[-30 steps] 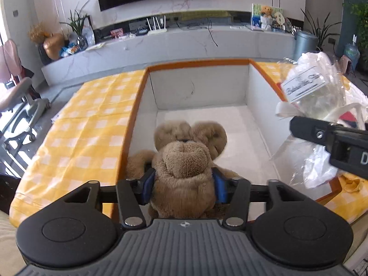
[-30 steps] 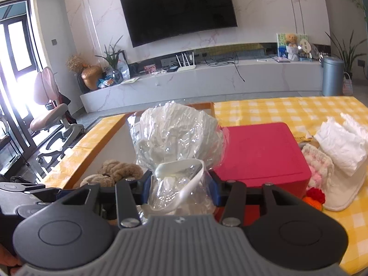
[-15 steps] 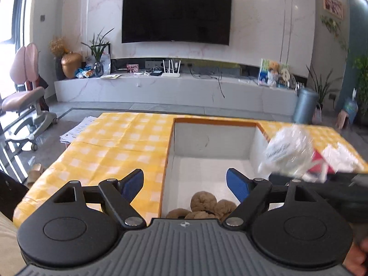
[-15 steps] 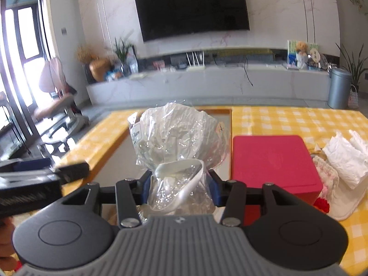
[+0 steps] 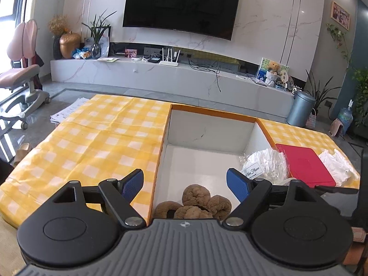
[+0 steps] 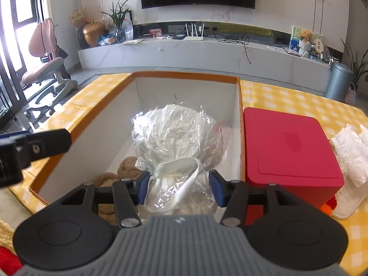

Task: Organize soft objects
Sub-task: 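Lower the bear into the orange box with the left tool while the right tool lowers the bag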

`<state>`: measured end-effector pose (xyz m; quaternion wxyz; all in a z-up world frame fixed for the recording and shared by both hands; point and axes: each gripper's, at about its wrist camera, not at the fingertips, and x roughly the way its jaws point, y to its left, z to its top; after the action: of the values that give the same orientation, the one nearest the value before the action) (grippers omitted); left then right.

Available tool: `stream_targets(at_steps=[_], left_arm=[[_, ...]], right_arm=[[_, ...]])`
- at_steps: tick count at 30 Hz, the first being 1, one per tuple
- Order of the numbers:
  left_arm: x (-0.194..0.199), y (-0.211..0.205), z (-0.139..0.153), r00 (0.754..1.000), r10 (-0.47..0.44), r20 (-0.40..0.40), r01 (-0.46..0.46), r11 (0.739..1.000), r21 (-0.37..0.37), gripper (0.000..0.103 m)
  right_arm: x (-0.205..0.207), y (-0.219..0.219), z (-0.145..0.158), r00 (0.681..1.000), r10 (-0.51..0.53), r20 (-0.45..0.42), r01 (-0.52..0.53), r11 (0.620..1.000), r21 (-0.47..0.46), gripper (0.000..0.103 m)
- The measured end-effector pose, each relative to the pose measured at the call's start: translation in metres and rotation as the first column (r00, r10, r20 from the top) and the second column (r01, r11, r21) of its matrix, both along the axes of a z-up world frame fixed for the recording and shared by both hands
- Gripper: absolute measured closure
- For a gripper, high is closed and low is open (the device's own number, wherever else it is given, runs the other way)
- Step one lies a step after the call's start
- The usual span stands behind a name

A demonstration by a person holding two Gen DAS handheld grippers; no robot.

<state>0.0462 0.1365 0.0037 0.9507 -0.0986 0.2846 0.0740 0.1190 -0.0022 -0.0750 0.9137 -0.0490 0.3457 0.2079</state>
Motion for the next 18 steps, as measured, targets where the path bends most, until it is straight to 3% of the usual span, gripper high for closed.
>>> stream_targets(at_steps=[2,6,10,14,18], left_arm=[[-0.002,-0.001,0.001,1.000,-0.007,0.007,0.007,1.000,0.005,0.007],[-0.006,-0.006,0.006,0.999,-0.017,0.031,0.016,0.999,0.028,0.007],[-0.010,-0.006,0.014,0.999,0.005,0.048,-0.006,1.000,0.025,0.007],[-0.013,-0.005,0.022,0.997,0.036,0.062,-0.035,0.999,-0.014,0.007],[-0.017,-0.006,0.028,0.996,0.032,0.079,-0.032,0.999,-0.002,0.009]], right_arm=[[0.000,-0.001,0.000,1.000,0.006,0.005,-0.006,1.000,0.008,0.044],[-0.006,0.006,0.005,0.999,0.041,0.032,-0.042,0.999,0.013,0.017],[-0.014,0.007,0.010,0.996,0.047,0.070,-0.049,0.999,0.020,0.006],[-0.018,0.000,0.015,0.995,-0.004,0.097,-0.005,0.996,0.093,0.005],[-0.027,-0.009,0.022,0.993,-0.003,0.120,-0.015,0.990,0.143,0.003]])
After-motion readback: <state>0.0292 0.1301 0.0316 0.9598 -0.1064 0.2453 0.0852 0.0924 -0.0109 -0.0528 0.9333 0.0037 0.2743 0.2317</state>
